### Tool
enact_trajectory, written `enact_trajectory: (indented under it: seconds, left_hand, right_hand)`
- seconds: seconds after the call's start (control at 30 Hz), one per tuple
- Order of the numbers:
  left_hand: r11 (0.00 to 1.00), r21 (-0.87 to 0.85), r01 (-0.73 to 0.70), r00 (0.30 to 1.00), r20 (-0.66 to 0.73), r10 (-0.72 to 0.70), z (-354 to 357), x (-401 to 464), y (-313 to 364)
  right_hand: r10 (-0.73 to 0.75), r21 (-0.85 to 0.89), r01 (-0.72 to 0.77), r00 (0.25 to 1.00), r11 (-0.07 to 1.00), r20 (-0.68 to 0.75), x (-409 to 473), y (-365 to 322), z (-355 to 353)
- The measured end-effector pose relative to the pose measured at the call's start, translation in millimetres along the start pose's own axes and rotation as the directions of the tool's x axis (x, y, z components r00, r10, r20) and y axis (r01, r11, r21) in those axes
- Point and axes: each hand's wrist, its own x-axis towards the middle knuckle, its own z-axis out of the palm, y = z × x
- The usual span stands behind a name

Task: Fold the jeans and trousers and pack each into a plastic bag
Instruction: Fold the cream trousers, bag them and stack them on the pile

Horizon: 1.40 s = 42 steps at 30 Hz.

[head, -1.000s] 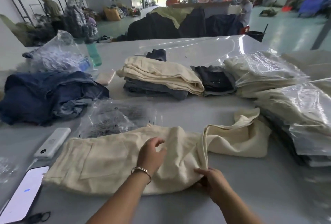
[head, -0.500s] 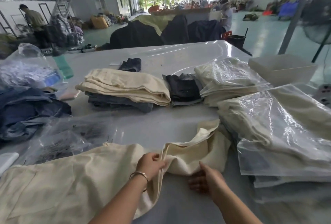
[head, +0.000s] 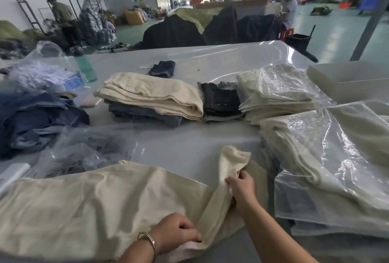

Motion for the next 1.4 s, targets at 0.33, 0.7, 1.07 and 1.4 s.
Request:
enact_trajectory:
  seconds: [0.33, 0.7, 1.07, 1.4]
  left_hand:
    - [0.817, -0.481, -0.319, 0.874, -0.482, 0.058, -18, 4, 84]
    - [0.704, -0.588, -0.399, 0.886, -0.446, 0.129, -4, -5, 91]
    - [0.58, -0.71, -0.398, 0.878, -0.478, 0.018, -5, -10, 105]
    - [0.709, -0.573, -0.412, 0.86, -0.501, 0.095, 6, -22, 108]
  right_hand:
    - [-0.474, -0.23, 0.613, 0.754, 0.756, 0.455, -75, -8, -4]
    - [-0.553, -0.216, 0.591, 0.805, 0.777, 0.215, -97, -19, -19]
    - [-0.66, -0.326, 0.666, 0.737, 0.671, 0.149, -96, -38, -33]
    - [-0.919, -0.517, 0.807, 0.383, 0.286, 0.091, -119, -23, -45]
